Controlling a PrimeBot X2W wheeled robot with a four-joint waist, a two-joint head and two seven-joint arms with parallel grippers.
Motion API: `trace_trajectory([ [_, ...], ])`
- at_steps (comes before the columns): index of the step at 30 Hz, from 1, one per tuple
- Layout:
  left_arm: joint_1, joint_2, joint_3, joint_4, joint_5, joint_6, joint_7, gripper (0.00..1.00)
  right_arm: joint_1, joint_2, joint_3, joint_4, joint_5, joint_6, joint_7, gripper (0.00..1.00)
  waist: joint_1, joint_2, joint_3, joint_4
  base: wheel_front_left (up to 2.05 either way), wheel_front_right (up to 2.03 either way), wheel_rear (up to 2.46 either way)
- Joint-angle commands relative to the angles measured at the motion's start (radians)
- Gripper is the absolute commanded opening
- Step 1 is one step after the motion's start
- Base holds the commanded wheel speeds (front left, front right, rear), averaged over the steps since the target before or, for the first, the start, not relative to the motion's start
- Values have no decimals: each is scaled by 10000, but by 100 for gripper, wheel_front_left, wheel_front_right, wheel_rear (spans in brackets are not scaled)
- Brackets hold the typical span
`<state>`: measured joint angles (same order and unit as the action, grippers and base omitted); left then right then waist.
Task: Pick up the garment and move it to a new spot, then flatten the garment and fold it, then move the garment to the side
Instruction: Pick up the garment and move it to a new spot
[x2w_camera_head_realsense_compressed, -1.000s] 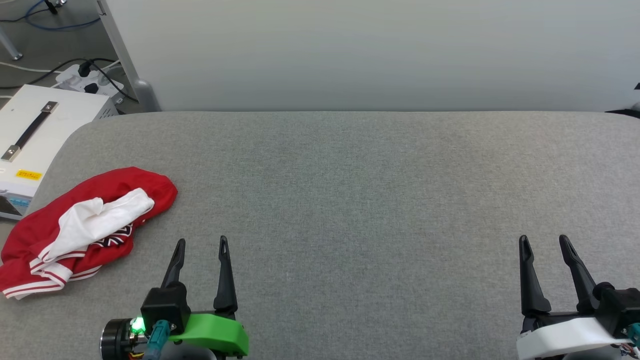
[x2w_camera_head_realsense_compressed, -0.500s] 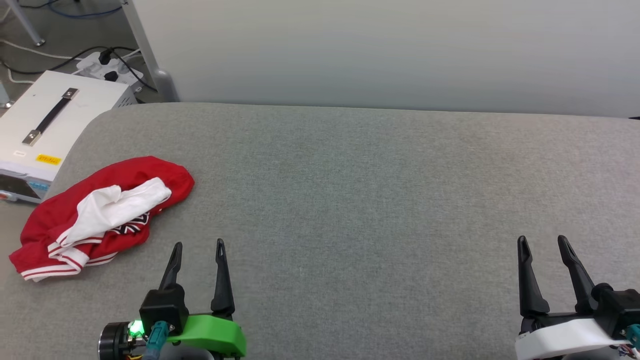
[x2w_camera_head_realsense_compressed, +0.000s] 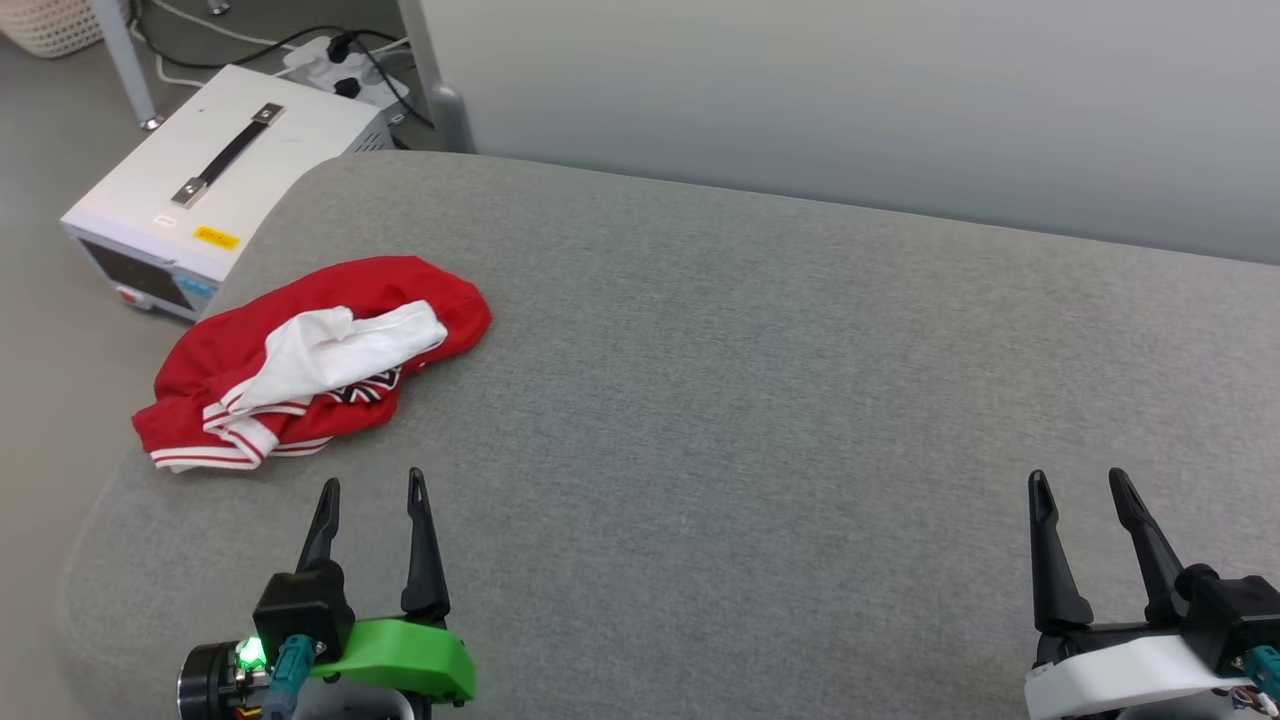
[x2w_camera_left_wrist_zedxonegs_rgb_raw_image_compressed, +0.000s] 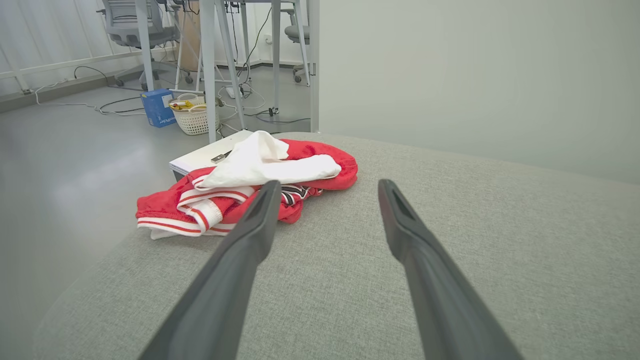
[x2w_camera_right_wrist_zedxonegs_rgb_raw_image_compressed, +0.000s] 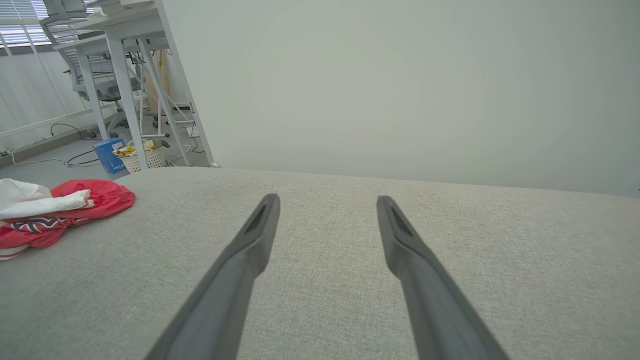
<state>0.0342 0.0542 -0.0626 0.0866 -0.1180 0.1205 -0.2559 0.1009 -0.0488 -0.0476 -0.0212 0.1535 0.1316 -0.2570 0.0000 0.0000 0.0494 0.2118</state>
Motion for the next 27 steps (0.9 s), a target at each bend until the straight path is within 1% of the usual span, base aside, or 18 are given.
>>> trace_trajectory([
  [1, -150, -40, 29, -13, -164, 46, -59, 100, -108, -14, 31, -6, -47, -9, -47, 100, 0, 0, 185, 644, 0, 0, 0],
  [10, -197, -40, 132, -3, -366, 93, -59, 100, -182, -14, 125, 0, -130, -9, -47, 100, 0, 0, 354, 1842, 0, 0, 0],
  [18, -171, -40, 260, 32, -740, 165, -59, 100, -207, -14, 232, -15, -260, -9, -47, 100, 0, 0, 406, 2678, 0, 0, 0],
  [24, -134, -40, 284, 68, -922, 230, -59, 100, -173, -14, 263, -18, -354, -9, -47, 100, 0, 0, 394, 3127, 0, 0, 0],
  [27, -97, -40, 276, 87, -944, 227, -59, 100, -178, -14, 287, -10, -391, -9, -47, 100, 0, 0, 394, 3242, 0, 0, 0],
])
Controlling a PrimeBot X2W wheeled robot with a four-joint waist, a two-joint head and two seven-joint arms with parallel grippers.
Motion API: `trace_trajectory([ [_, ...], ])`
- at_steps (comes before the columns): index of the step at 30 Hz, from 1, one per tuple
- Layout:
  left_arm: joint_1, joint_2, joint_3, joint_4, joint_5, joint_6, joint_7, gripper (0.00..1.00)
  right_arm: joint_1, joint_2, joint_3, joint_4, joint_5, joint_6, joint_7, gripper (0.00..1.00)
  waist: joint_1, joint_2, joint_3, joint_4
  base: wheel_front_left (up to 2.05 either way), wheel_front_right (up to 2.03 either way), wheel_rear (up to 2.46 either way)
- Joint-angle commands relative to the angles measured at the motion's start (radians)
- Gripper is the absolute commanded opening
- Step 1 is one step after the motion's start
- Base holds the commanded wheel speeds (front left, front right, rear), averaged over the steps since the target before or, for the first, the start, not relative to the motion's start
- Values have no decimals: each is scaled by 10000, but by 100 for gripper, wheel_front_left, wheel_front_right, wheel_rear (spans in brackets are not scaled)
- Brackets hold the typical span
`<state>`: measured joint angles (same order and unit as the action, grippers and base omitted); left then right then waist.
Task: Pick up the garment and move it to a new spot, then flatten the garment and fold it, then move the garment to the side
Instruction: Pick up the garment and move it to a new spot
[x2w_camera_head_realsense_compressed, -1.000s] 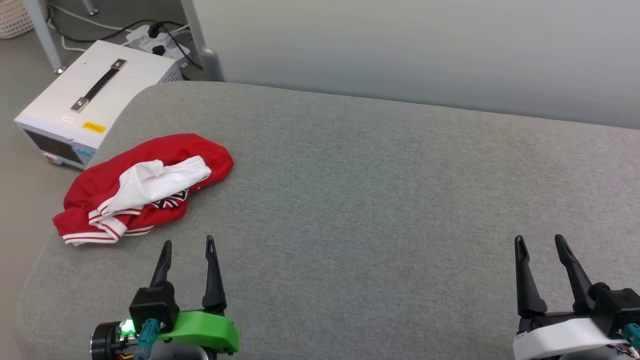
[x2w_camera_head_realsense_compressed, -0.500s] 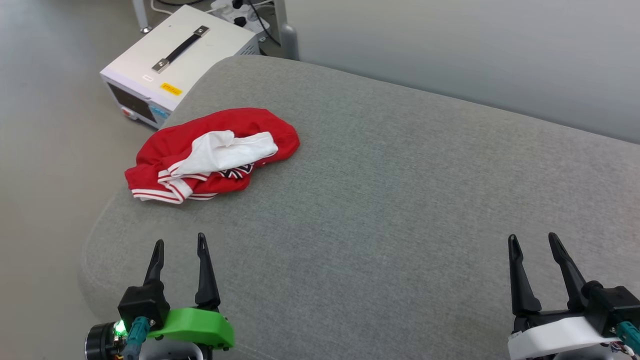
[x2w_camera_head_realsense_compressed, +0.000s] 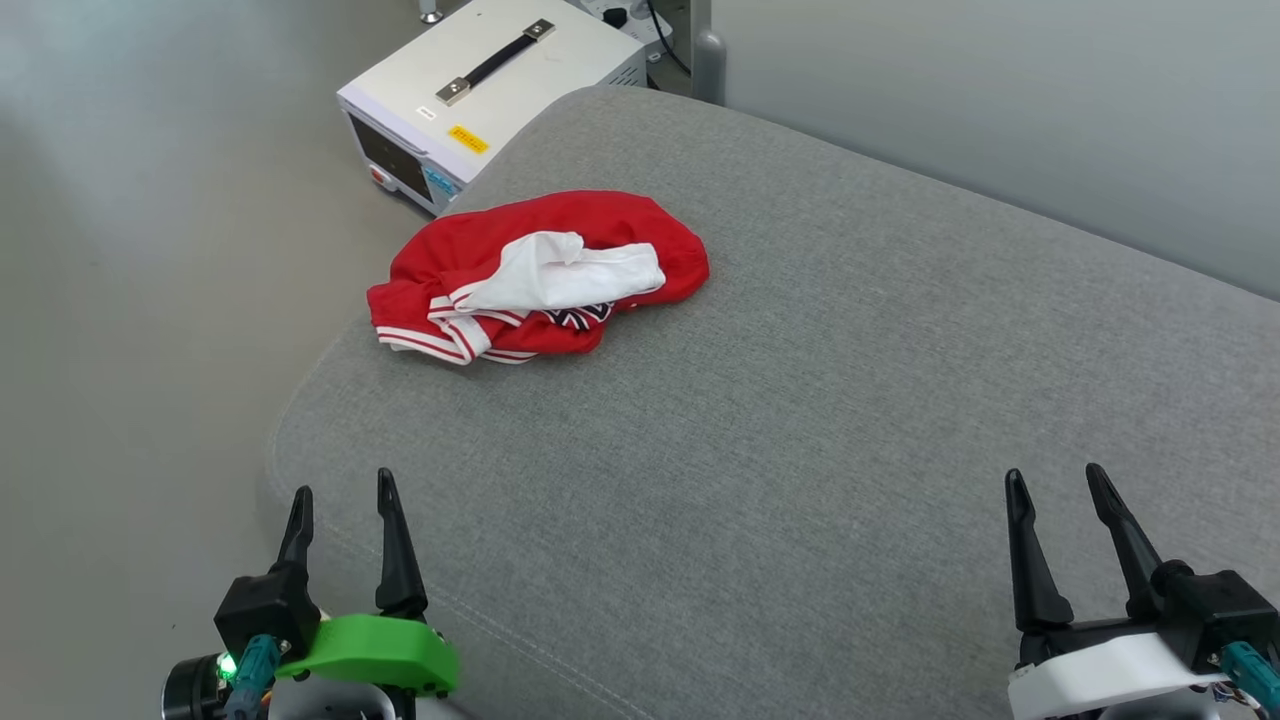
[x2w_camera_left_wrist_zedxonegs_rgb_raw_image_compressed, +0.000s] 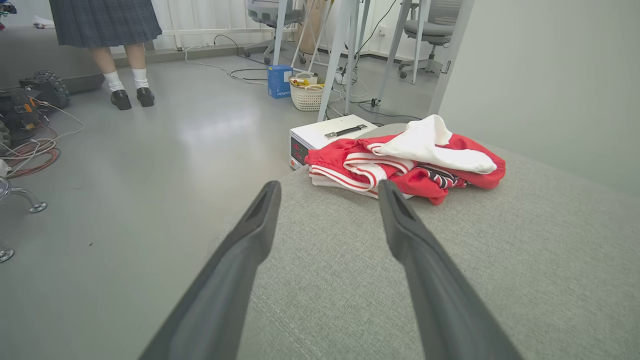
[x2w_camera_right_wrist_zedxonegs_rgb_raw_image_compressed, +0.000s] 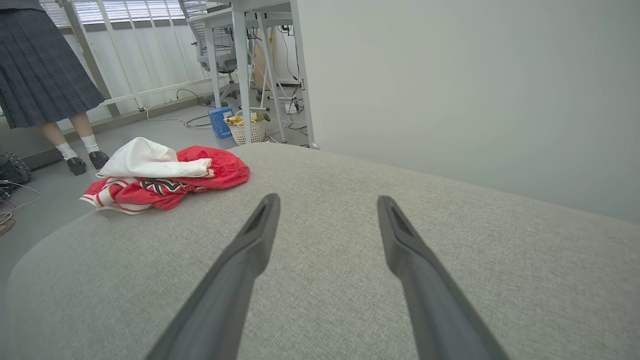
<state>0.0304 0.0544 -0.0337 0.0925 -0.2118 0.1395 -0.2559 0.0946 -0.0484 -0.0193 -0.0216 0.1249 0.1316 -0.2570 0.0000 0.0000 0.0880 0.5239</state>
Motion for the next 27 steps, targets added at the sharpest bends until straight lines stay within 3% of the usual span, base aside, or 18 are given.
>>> trace_trajectory([
  [1, -47, -42, -21, 37, -8, 43, -59, 100, -120, -18, 9, 0, -115, -9, -47, 100, 0, 0, 7, 149, 0, 0, 0],
  [10, -186, -42, 153, 165, -57, -81, -59, 100, -179, -18, 182, 14, -128, -9, -47, 100, 0, 0, 50, -7, 0, 0, 0],
  [17, -1561, 0, 908, 488, 498, -1058, -59, 100, -398, -18, 235, -92, -376, -9, -47, 100, 0, 0, 498, -499, 0, 0, 0],
  [22, -3292, 692, 1548, 1086, 800, -1907, -59, 100, -755, -18, 243, -286, -689, -9, -47, 100, 0, 0, 1129, -1032, 0, 0, 0],
  [27, -5137, 1566, 1900, 1928, 822, -2397, -59, 100, -1073, -18, 206, -539, -1036, -9, -47, 100, 0, 0, 1828, -1465, 0, 0, 0],
])
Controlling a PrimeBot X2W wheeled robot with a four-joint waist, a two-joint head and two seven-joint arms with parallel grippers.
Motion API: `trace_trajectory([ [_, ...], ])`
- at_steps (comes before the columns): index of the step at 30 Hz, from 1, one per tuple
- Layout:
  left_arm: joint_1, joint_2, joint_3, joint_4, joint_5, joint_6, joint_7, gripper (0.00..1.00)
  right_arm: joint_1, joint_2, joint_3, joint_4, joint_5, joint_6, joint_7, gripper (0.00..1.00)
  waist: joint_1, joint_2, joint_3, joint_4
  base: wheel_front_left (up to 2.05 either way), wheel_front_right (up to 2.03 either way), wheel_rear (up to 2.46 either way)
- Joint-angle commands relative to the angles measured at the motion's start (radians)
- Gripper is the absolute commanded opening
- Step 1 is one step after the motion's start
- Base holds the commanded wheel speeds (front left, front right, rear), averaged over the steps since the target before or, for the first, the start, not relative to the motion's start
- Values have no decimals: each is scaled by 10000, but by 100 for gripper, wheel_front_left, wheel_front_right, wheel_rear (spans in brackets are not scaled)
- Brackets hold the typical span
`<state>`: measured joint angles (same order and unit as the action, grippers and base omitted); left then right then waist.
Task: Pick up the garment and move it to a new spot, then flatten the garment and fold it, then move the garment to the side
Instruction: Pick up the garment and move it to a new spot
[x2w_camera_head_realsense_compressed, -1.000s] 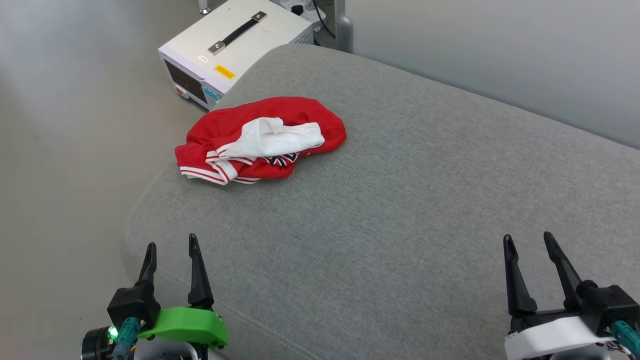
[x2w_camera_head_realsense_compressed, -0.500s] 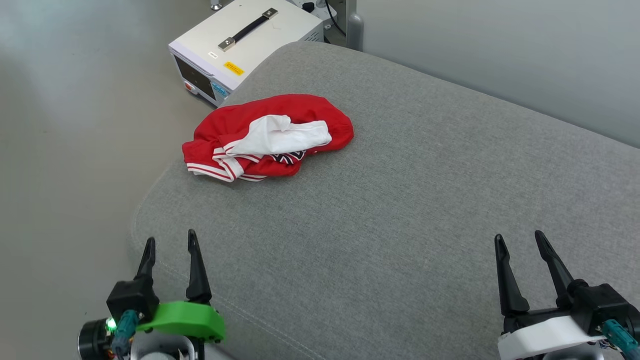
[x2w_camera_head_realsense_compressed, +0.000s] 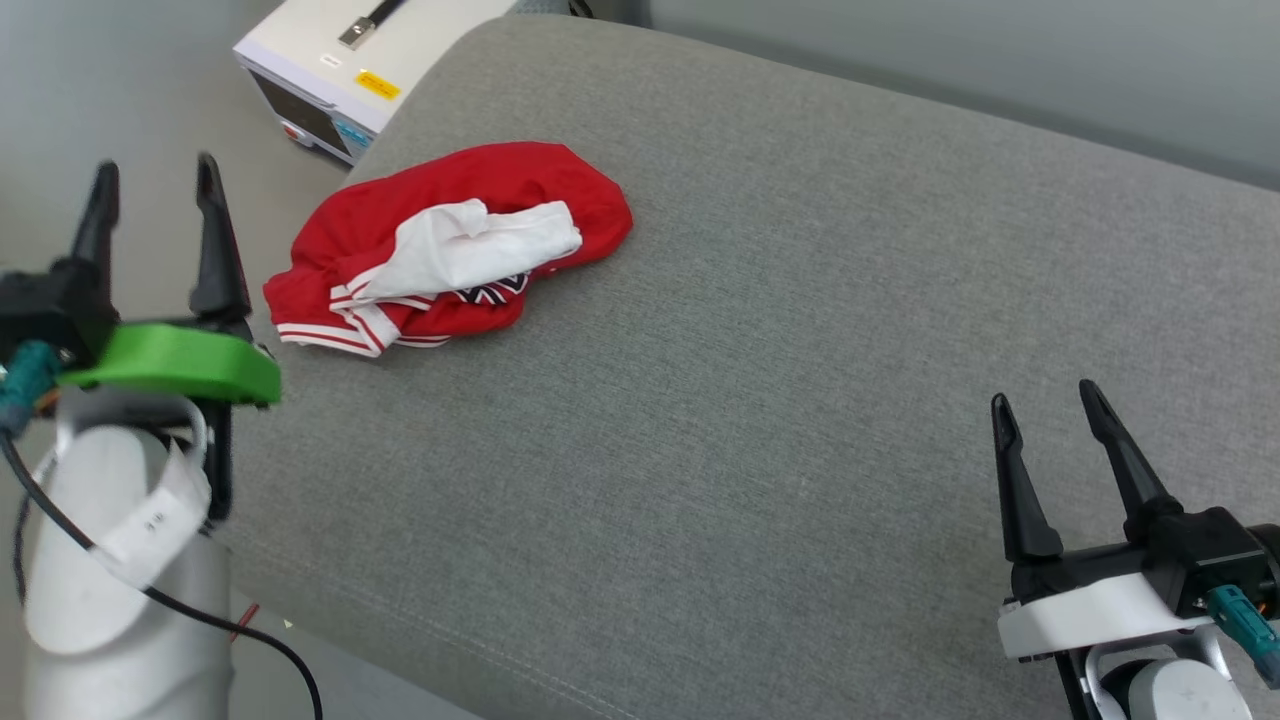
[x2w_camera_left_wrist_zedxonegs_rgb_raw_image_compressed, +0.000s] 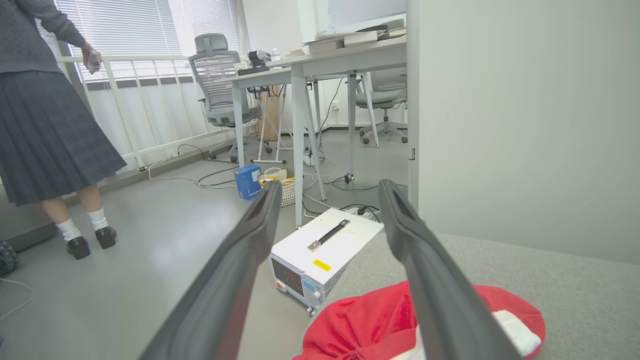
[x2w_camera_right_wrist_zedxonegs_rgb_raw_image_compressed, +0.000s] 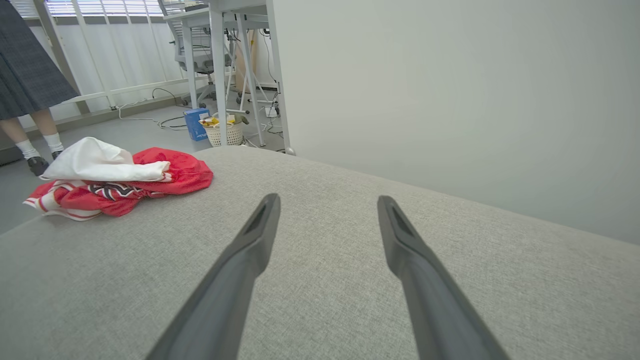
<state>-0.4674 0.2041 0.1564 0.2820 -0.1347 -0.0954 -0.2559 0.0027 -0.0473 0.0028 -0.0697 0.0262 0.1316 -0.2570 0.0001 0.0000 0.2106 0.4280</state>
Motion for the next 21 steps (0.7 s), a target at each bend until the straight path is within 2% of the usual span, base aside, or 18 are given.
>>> trace_trajectory([
  [1, -574, 262, 33, 192, 11, -123, -59, 100, -225, -29, -13, -113, -119, -9, -47, 100, -1, 0, 749, -584, 0, 0, 0],
  [3, -1137, 492, 4, 494, -134, -222, -59, 100, -323, -29, -18, -193, -215, -9, -47, 100, -1, 0, 933, -679, 0, 0, 0],
  [6, -2065, 1334, -551, 1131, -178, -330, -59, 100, -504, -29, 4, -336, -346, -9, -47, 100, -1, 0, 1239, -860, 0, 0, 0],
  [8, -2636, 1901, -1283, 1533, -352, -344, -59, 100, -617, -29, 13, -429, -384, -9, -47, 100, -1, 0, 1412, -951, 0, 0, 0],
  [12, -3795, 2787, -2815, 2345, -1822, -349, 575, 100, -796, -29, 32, -581, -467, -9, -47, 100, -1, 0, 1687, -1058, 0, 0, 0],
  [16, -4682, 3474, -4210, 2820, -3983, -350, 2378, 100, -952, -29, 58, -691, -542, -9, -47, 100, -1, 0, 1920, -1161, 0, 0, 0],
  [21, -5362, 4279, -5648, 3071, -6338, -351, 5373, 100, -1140, -29, 120, -759, -627, -9, -47, 100, -1, 0, 2166, -1387, 0, 0, 0],
])
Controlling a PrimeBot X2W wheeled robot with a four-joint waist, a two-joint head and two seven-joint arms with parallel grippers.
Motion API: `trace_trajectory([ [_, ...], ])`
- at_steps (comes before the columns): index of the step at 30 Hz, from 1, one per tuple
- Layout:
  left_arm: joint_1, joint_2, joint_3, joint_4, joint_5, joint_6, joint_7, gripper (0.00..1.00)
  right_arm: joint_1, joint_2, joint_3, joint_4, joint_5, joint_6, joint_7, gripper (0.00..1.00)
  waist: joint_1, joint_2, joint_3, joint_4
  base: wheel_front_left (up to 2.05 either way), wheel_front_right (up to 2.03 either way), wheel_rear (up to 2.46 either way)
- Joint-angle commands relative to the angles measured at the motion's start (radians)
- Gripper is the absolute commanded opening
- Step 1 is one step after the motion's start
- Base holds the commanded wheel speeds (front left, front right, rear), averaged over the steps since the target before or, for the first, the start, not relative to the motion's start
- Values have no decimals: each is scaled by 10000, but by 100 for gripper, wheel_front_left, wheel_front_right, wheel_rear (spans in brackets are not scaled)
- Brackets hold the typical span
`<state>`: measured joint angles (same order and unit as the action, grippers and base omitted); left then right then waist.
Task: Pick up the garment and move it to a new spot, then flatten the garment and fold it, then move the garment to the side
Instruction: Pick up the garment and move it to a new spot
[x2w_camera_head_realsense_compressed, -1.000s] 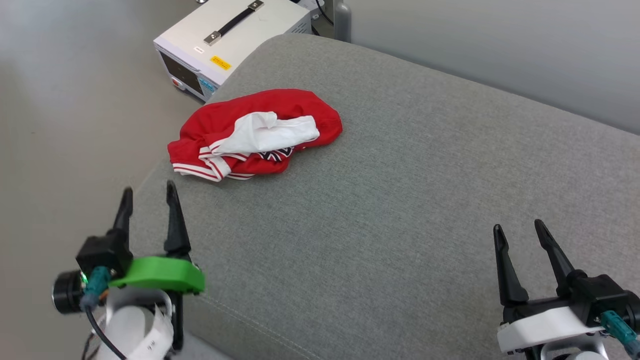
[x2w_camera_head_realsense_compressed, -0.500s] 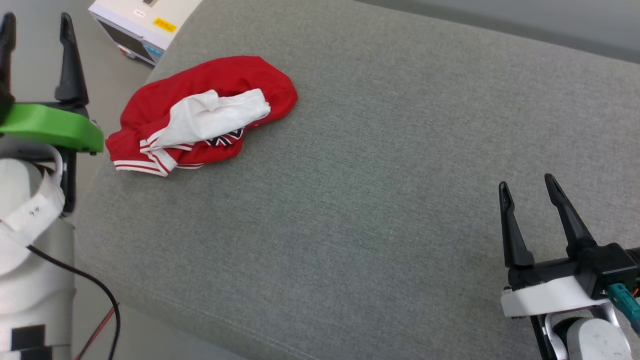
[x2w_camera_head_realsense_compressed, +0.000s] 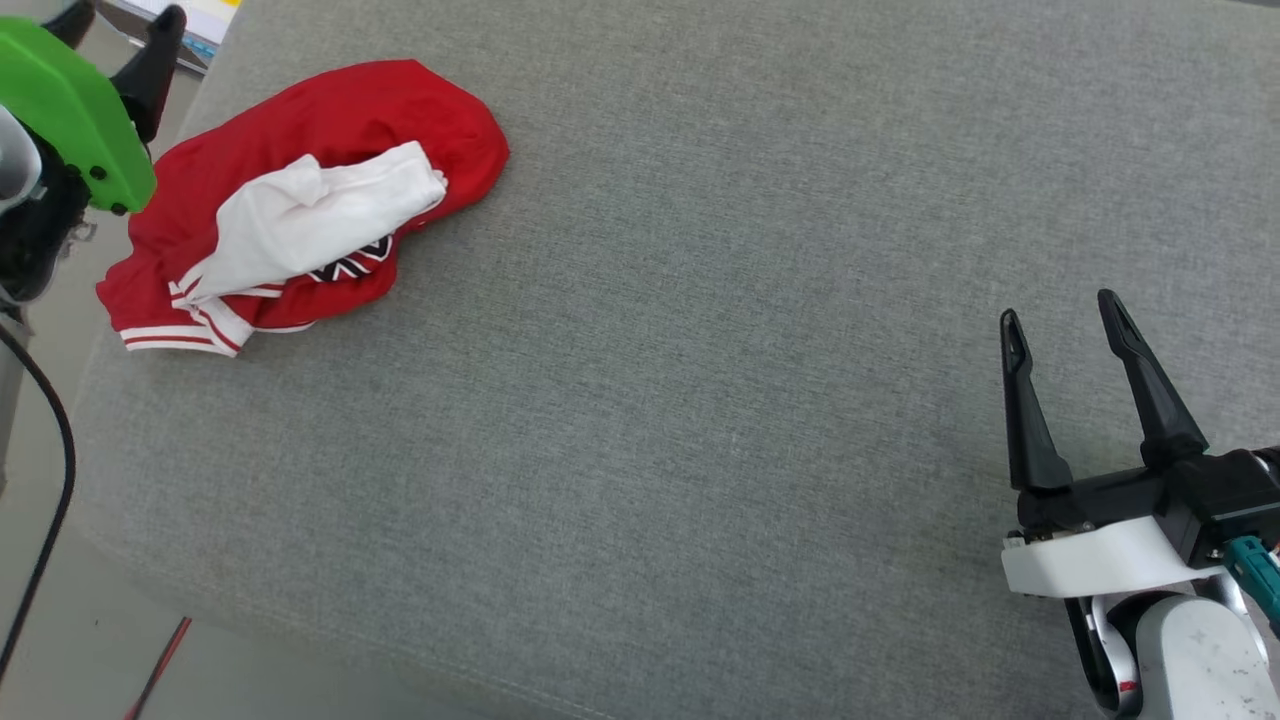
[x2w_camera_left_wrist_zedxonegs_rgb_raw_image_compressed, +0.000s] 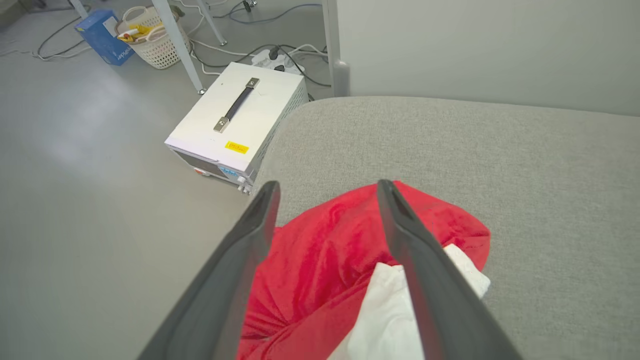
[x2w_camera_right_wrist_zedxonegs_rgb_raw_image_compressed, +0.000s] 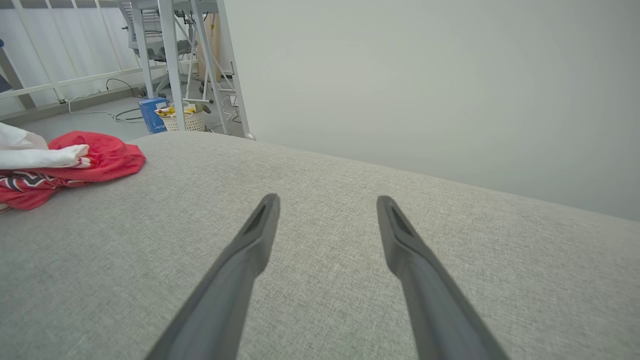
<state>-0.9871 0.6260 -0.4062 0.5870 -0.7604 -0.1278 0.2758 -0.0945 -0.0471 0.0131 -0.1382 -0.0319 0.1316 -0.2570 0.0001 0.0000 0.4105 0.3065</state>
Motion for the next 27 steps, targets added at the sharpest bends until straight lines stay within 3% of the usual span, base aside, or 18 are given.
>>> trace_trajectory([
  [1, -236, 166, -248, 20, -368, -27, 515, 100, -195, -31, 16, -91, -60, -9, -47, 100, -1, 0, 208, -214, 0, 0, 0],
  [6, -440, 639, -1488, 47, -1282, -28, 2719, 100, -296, -31, 5, -173, -139, -9, -47, 100, -1, 0, 435, -439, 0, 0, 0],
  [11, -345, 727, -2256, 291, -1690, -28, 3923, 100, -378, -31, -2, -275, -209, -9, -47, 100, -1, 0, 705, -637, 0, 0, 0],
  [18, 144, 408, -3200, 1060, -1795, -28, 4318, 100, -528, -64, 0, -331, -236, -9, -47, 100, -1, 0, 1069, -859, 0, 0, 0],
  [26, 721, 155, -4034, 1571, -2264, -28, 4060, 100, -602, -60, -29, -305, -185, -9, -47, 100, -1, 0, 1176, -974, 0, 0, 0],
  [27, 659, 183, -4169, 1558, -2255, -28, 3959, 48, -589, -60, -46, -282, -178, -9, -47, 100, -1, 0, 1141, -945, 0, 0, 0],
])
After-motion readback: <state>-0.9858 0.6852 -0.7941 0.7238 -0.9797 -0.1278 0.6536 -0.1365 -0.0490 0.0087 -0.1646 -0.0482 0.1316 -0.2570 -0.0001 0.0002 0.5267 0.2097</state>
